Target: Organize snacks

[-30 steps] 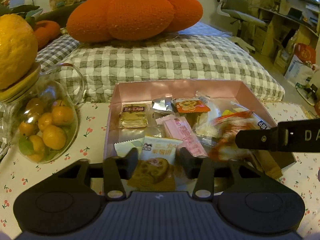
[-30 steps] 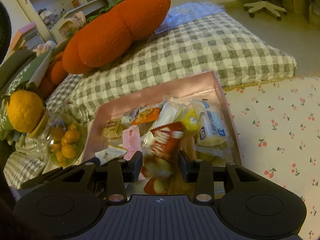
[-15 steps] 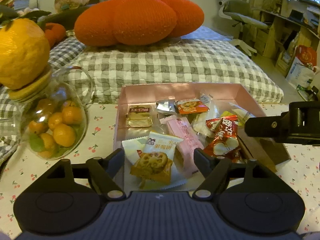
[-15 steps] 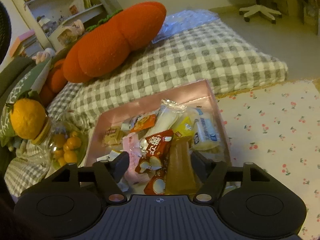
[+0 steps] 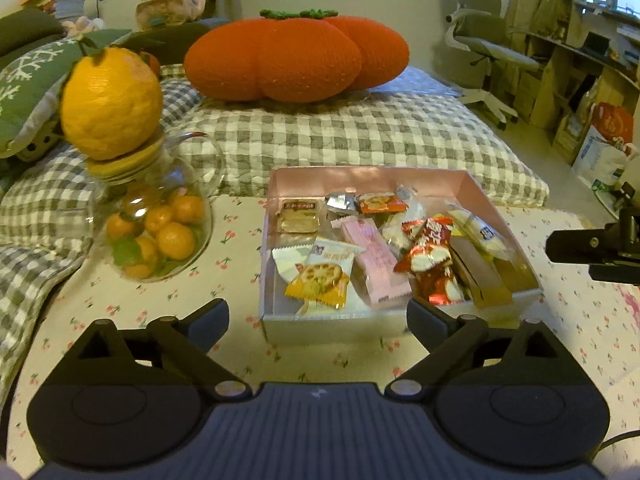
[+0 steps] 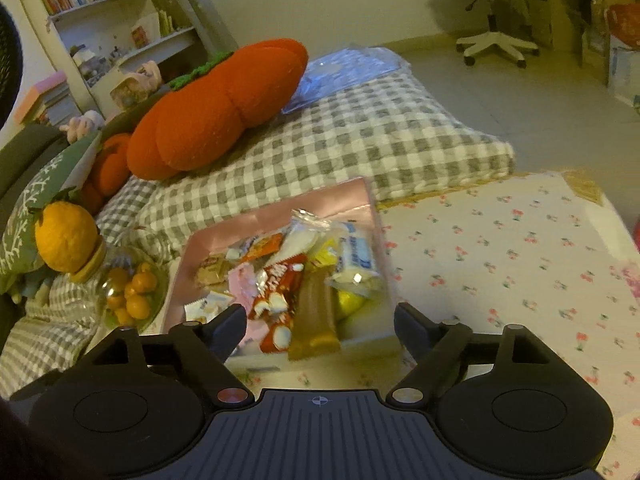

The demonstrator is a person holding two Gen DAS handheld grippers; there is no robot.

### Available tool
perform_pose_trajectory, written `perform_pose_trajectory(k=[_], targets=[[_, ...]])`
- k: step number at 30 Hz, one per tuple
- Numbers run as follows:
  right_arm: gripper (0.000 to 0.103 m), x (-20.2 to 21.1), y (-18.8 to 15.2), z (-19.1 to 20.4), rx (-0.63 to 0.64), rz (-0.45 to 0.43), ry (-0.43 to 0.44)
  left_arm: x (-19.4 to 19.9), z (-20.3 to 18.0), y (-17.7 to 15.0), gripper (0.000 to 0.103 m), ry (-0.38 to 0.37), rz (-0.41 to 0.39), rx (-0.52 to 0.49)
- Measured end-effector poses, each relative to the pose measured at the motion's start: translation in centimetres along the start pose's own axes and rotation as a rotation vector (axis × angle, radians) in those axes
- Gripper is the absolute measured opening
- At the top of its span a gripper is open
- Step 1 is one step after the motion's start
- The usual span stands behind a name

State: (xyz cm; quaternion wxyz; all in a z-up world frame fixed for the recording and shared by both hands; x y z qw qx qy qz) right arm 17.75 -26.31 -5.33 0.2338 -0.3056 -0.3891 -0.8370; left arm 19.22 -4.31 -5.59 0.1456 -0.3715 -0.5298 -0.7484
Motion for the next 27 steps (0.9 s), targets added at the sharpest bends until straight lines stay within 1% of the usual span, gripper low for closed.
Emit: perform_pose_trajectory(k=[4,8,11,14,16,17,19,20,24,27], targets=[[0.083,1.5,-1.2,-1.1,0.012,-0.004,-0.018,1.6,-0.3,-1.1,0.099,0.012,0.008,0.002],[0.083,2.9,-2.5,-1.3,0.044,-0.003,-0.031,3.2,-0.4,-2.2,0.100,0.030,0.010,0.023],[0.083,4.1,-3.5,-1.0,0.093,-0.014,-0.047,4.5,-0.8,-2.6,0.102,0.065,0.003,0.019],[0.083,5.4,-4.2,-0.3,0.160,-0.038,-0.071,5.7,-1.2,-2.6,0.102,0.087,-0.006,0.008],[0.085,6.1,-4.6,0.1,0.181,-0.053,-0.071,6.5,-1.5,-2.6,0.102,0.092,-0.018,0.012],[0.088,6.4,-4.8,0.2,0.180,-0.056,-0.060,6.8,-1.6,-2.6,0.102,0.095,-0.025,0.013],[0.089,6.9,-5.1,0.3,0.171,-0.060,-0.032,7.3,-1.7,-2.7,0.102,0.114,-0.023,0.023],[0.090,7.0,-5.3,0.4,0.173,-0.061,-0.034,7.4,-1.8,-2.8,0.103,0.117,-0.017,0.025],[0.090,7.4,-6.3,0.6,0.203,-0.079,-0.066,7.7,-1.9,-3.1,0.103,0.109,0.008,0.040],[0.090,7.3,-7.3,0.8,0.217,-0.062,-0.074,8.3,-2.0,-3.2,0.103,0.122,0.011,0.049]])
Point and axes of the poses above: each gripper's, at about its wrist camera, not at the fingertips, and x roughly against the way its jaws point, z to its left, y to its top, the point moved 6 cm from there along -x, roughly the way its jaws point, and after that the axes turned 15 degrees about -x, right-handed, at the moved point
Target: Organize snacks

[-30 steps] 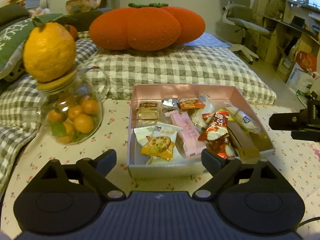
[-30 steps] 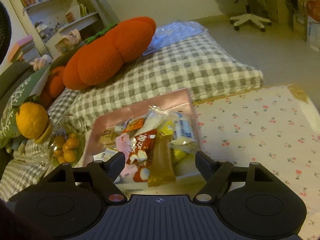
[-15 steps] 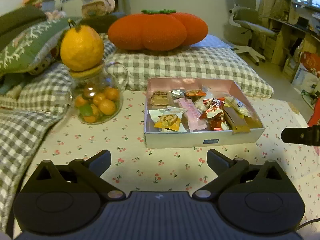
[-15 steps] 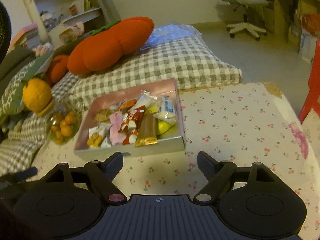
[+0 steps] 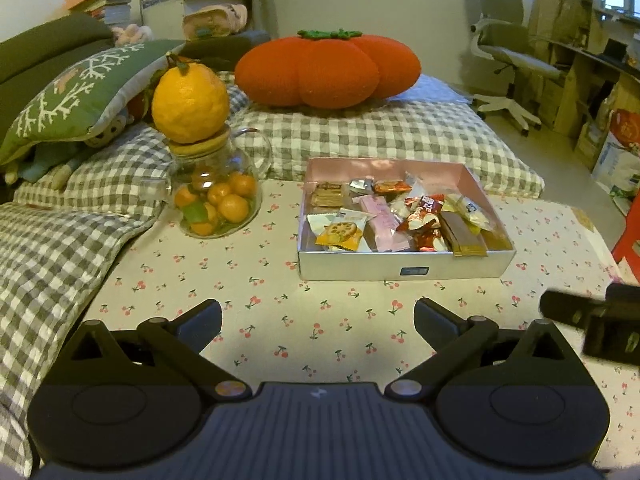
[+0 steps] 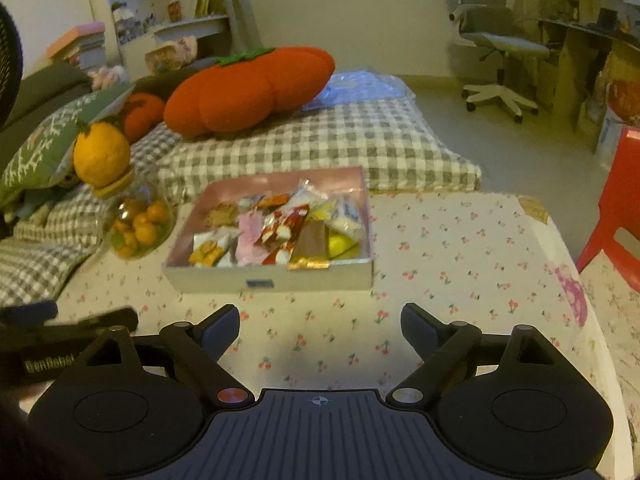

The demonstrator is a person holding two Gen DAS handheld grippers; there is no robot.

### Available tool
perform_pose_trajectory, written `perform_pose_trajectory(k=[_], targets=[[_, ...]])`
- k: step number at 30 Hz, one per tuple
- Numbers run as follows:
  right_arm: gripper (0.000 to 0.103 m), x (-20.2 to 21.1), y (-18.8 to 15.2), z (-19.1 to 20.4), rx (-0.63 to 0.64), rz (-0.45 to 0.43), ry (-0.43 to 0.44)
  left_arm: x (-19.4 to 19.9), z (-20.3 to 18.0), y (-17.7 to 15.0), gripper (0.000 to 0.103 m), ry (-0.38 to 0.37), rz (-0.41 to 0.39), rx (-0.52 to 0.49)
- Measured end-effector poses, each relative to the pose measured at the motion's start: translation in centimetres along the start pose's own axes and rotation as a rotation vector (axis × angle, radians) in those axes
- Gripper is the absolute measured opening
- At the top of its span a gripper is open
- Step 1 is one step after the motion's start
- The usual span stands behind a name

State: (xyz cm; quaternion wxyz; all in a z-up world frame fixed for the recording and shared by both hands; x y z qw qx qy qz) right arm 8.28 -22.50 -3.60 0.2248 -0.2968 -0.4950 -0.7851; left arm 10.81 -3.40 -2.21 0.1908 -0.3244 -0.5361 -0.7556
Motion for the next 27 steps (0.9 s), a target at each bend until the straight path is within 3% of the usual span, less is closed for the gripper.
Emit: perform_pose_trajectory(k=[6,18,27], targets=[[0.090,0.3,-1.0,0.6,0.055,-0.013,-0.048,0.7,-0.3,-0.3,0.103,0.024,0.016,-0.016],[0.090,1.4,-0.5,1.0,0.064,-0.069,-0.052,1.2,0.0,-0.7,0.103,0.070,0.044,0.030],[0.090,1.1,-0.7,1.1,0.056,-0.050,-0.040,1.3,-0.2,-0.6,0.103,0.078,0.039,0.019]])
Point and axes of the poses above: each gripper's, at about its wrist camera, not at the fingertips, and x roughly against the way its jaws point, z to its left, y to its top, the point moved 6 cm from there along -x, roughly the way its jaws point, and after that the axes turned 15 degrees about -x, right-handed, at the moved point
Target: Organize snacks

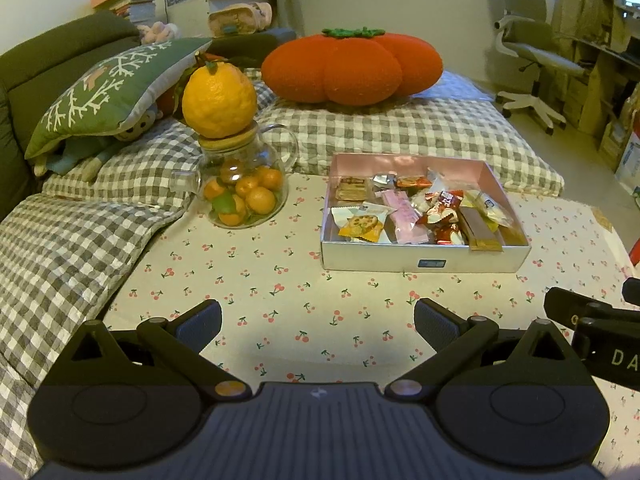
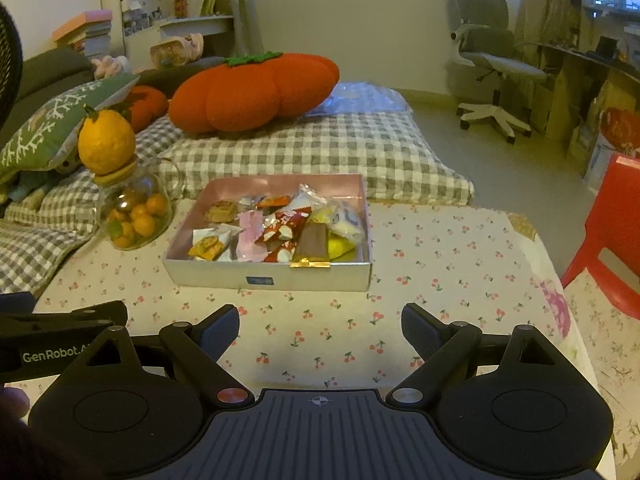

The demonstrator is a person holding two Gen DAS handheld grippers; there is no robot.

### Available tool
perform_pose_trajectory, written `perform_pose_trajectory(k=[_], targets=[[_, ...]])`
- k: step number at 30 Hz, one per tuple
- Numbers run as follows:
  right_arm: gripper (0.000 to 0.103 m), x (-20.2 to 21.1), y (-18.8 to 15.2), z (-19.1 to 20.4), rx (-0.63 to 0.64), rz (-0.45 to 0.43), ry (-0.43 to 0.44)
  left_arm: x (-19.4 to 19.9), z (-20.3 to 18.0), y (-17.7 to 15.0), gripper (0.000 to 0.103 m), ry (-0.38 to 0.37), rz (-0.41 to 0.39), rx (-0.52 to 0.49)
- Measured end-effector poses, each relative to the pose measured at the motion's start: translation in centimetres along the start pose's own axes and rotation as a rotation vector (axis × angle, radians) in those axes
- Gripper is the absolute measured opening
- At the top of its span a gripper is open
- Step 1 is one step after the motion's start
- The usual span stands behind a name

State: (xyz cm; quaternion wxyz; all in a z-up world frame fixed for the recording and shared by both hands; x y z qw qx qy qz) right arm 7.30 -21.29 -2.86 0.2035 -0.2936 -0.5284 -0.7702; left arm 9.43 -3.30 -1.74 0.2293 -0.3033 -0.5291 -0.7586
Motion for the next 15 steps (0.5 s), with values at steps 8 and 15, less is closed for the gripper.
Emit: perform_pose_trajectory(k=[8,15], targets=[[0.090,0.05,-0.07,-0.02,-0.002,0.002,0.002,0.12,-0.17,-0.05,0.103,-0.002,0.000,-0.008],[0.091,0.01,-0.04,-0.01,-0.007,0.000,0.001,0.07,-0.22,-0.07,0.103,-0.008,0.006,-0.003]])
Point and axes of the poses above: each gripper's, at about its wrist camera, not at the fingertips, and x roughly against the way its jaws point, z to its left, y to its top, the point moved 6 cm from there along -x, roughly the way its jaws point, and after that the axes turned 15 degrees about -x, right-handed, at the moved point
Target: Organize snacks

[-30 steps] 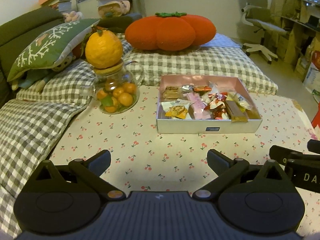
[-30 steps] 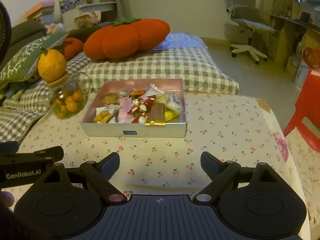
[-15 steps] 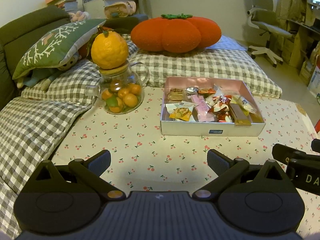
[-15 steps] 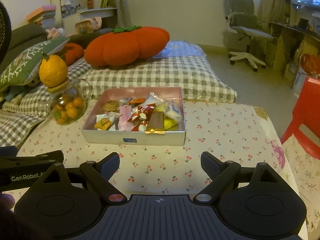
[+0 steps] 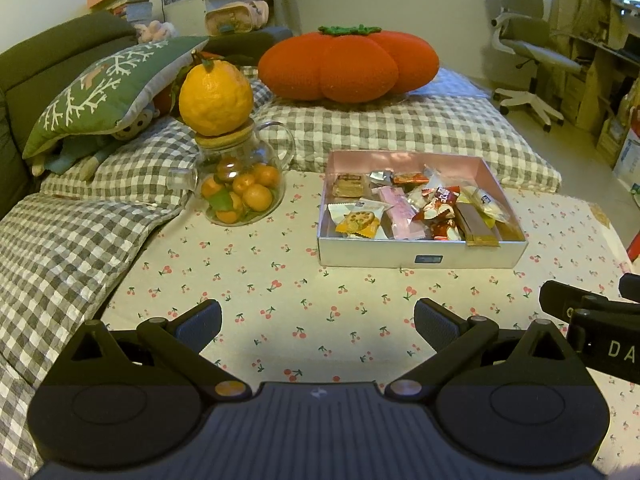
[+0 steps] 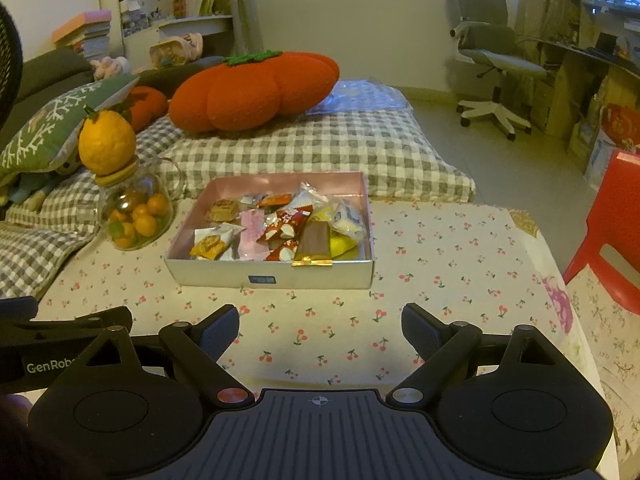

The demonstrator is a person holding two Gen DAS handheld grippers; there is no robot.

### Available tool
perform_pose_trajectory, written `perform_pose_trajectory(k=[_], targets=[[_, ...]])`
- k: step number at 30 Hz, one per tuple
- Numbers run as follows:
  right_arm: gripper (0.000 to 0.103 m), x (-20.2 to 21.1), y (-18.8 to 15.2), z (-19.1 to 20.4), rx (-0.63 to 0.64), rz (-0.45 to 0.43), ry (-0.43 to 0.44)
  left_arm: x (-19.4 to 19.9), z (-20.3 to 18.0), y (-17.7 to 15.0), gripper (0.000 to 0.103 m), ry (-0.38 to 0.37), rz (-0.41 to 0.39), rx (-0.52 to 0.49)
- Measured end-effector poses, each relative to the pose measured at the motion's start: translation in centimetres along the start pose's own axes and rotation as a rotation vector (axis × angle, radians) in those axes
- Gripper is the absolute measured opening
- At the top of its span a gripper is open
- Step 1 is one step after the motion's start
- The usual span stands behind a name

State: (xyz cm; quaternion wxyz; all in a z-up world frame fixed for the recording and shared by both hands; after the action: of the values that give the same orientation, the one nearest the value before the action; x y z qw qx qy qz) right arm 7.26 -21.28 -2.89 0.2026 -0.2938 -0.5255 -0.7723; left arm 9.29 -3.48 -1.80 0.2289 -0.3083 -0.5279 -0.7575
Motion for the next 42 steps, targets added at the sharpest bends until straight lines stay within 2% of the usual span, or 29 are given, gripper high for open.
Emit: perform_pose_trajectory(k=[42], targets=[[0.091,-0.02,-0.16,0.32,0.004,0.007,-0.003,-0.04,-0.10,-0.21,0.103,-0.005,0.006,0.003]])
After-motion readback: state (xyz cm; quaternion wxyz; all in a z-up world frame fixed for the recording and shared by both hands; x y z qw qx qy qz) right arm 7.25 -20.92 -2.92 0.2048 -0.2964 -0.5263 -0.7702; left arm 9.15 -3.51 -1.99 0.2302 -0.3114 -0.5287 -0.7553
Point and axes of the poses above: each gripper's, at about its wrist camera, not at the fingertips, and x roughly against the way its jaws point, z to its left, y to its top, the point moved 6 cm from there along -x, roughly the way its jaws point, and after that the axes turned 15 degrees about -x, right-handed, at the moved point
